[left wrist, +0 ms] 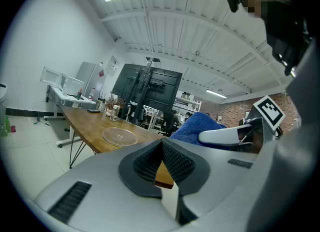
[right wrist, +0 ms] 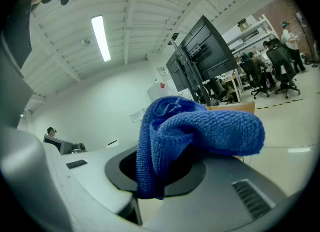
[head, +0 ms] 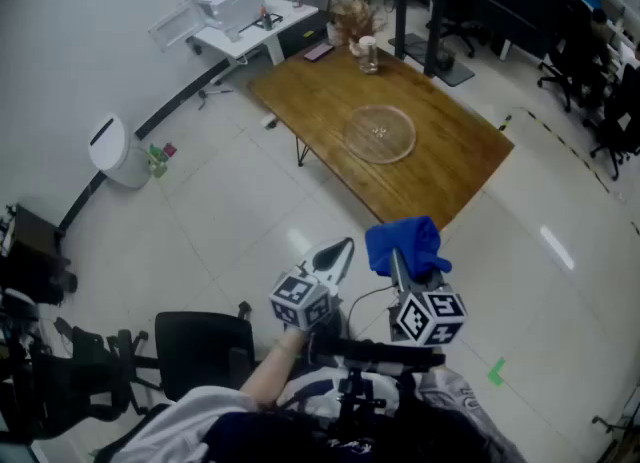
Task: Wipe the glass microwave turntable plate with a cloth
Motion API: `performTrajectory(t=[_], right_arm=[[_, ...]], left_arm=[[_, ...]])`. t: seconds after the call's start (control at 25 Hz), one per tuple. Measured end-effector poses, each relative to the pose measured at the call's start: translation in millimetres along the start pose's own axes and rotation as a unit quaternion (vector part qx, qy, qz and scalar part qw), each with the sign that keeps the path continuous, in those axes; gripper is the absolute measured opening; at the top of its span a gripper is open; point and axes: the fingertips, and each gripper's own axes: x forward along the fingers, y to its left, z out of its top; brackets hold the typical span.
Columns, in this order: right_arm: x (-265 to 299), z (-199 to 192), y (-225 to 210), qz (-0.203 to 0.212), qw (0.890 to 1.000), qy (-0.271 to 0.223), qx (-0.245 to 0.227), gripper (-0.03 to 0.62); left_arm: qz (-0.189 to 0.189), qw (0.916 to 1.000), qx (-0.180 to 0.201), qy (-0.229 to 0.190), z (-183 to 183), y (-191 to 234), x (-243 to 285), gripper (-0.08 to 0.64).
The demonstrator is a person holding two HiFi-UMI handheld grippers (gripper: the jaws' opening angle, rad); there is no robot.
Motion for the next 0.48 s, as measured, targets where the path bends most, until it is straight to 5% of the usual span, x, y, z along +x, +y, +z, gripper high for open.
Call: performTrajectory(t=[0.48], right_arm=[[139.4, 40.4, 17.3, -0.038, 0.999, -0.011, 0.025, 0.078]], left_arm=[[-0.052, 0.9984, 0.021, -0.005, 75.4, 124.2, 60.8, 0.000]])
